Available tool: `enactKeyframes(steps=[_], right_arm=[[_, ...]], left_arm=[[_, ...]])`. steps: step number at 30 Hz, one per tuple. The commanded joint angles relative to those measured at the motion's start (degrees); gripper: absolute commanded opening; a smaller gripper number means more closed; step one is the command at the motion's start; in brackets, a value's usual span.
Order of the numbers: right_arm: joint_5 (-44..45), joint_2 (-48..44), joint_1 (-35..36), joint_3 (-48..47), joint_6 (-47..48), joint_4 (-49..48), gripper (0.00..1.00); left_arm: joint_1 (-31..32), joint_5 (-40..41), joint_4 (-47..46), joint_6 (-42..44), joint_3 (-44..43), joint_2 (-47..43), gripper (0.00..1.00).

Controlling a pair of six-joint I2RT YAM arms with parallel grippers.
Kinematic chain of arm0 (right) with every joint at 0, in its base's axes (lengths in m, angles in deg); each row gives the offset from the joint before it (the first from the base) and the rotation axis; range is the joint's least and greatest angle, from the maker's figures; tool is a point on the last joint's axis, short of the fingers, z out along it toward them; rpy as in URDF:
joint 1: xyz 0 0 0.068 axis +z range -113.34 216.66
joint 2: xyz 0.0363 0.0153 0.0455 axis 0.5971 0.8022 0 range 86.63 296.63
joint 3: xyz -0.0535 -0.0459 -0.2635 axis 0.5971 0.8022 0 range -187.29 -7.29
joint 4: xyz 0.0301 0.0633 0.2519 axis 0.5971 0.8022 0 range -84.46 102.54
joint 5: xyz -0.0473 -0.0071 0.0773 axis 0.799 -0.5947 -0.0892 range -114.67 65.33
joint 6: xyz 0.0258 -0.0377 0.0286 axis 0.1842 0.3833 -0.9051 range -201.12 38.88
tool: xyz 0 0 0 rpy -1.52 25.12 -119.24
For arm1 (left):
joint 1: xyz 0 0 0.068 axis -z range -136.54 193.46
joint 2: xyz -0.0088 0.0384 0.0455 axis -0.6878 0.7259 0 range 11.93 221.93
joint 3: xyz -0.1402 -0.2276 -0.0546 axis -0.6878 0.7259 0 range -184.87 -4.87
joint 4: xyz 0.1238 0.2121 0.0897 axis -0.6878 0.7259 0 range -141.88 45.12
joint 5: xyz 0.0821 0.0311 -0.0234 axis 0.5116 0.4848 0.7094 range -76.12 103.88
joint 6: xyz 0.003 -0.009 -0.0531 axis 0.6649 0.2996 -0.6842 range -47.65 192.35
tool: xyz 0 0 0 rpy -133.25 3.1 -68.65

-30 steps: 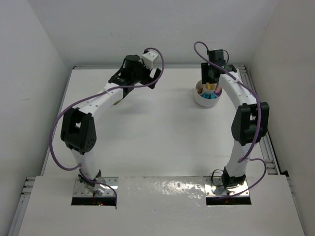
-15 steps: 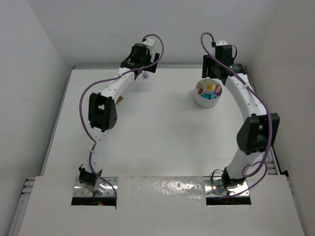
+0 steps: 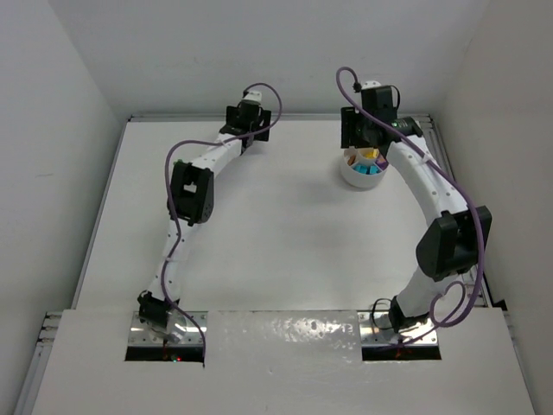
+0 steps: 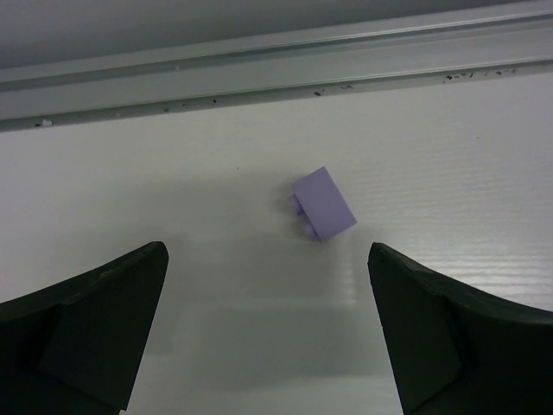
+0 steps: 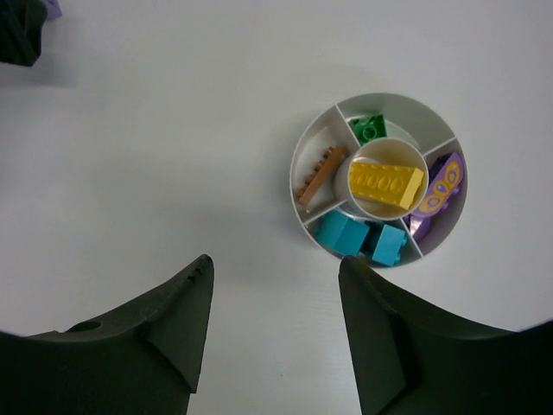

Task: Sort the legos into containers by color

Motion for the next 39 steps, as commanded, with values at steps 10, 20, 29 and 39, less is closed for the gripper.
enactKeyframes(steps=[10,20,29,39], right_arm=[[7.9,-7.1,1.5,-0.3,-1.0,5.8,0.59],[10.8,-7.1,1.6,-4.0,0.1,9.4,0.59],[11.3,-6.7,1.5,-4.8,1.2,9.8,0.59],[11.2,-5.8,1.5,-6.3,1.5,10.6,0.59]], left_arm=[[0.2,-4.0,-7.7,-7.9,-4.4,4.7,1.00],[0.2,-3.9,-9.4,-8.9,-5.1,6.4,0.89],[-0.4,-3.2,-10.6,-9.6,-4.8,7.3,0.70],[-0.9,-3.4,-10.8,-9.9,-5.0,7.5,0.47]])
